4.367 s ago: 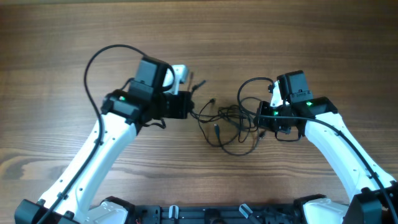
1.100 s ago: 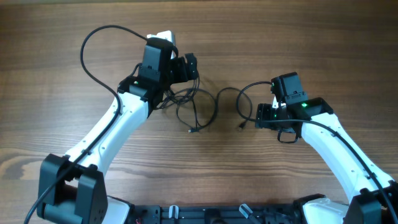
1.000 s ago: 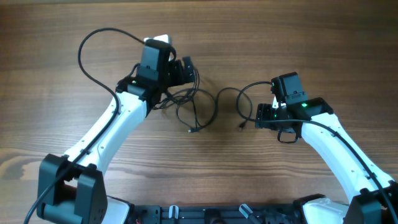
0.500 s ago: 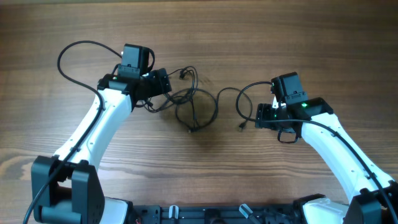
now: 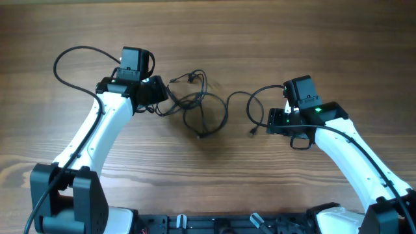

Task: Untangle cables

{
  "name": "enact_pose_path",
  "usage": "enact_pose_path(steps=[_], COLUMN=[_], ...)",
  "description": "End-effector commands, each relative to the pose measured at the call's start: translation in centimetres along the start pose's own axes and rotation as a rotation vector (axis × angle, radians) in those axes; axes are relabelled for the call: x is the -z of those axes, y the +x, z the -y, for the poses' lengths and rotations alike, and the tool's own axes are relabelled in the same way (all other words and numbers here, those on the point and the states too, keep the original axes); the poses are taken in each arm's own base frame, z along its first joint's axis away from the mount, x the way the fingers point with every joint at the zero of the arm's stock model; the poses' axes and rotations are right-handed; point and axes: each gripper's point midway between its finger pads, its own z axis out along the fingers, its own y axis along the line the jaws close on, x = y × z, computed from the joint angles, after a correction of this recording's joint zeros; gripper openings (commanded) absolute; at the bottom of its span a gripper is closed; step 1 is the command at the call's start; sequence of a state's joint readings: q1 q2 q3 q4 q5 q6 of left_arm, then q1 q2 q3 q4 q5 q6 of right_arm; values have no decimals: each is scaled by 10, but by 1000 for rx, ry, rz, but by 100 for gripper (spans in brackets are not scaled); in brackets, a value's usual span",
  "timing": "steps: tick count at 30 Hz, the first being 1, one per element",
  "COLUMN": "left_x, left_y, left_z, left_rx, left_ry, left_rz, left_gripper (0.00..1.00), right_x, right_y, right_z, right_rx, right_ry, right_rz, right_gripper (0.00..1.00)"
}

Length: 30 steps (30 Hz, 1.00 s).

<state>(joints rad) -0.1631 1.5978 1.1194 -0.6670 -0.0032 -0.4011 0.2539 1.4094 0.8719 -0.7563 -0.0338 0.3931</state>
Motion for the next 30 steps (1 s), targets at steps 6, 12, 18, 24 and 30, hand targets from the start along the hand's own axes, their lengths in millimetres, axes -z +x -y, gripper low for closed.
enact_pose_path(steps=[6, 12, 18, 24, 30], left_x=[-20, -47, -41, 17, 108], left_y=[5, 20, 24, 26, 9], left_z=[-7, -14, 11, 95, 145], left_rx=[-2, -2, 5, -130, -270], left_ry=[-40, -75, 64, 580, 953], left_rz=[-43, -119, -150, -182, -36], left_gripper=[48, 35, 4, 4, 4], right_x=[-2, -2, -2, 3, 19], right_y=[3, 3, 3, 3, 7], right_z=[-2, -2, -4, -41, -84], right_rx=[-6, -6, -6, 111, 267], right_ry=[-14, -14, -23, -232, -496], right_rz=[-17, -18, -19, -30, -25], right_gripper=[70, 70, 71, 75, 78])
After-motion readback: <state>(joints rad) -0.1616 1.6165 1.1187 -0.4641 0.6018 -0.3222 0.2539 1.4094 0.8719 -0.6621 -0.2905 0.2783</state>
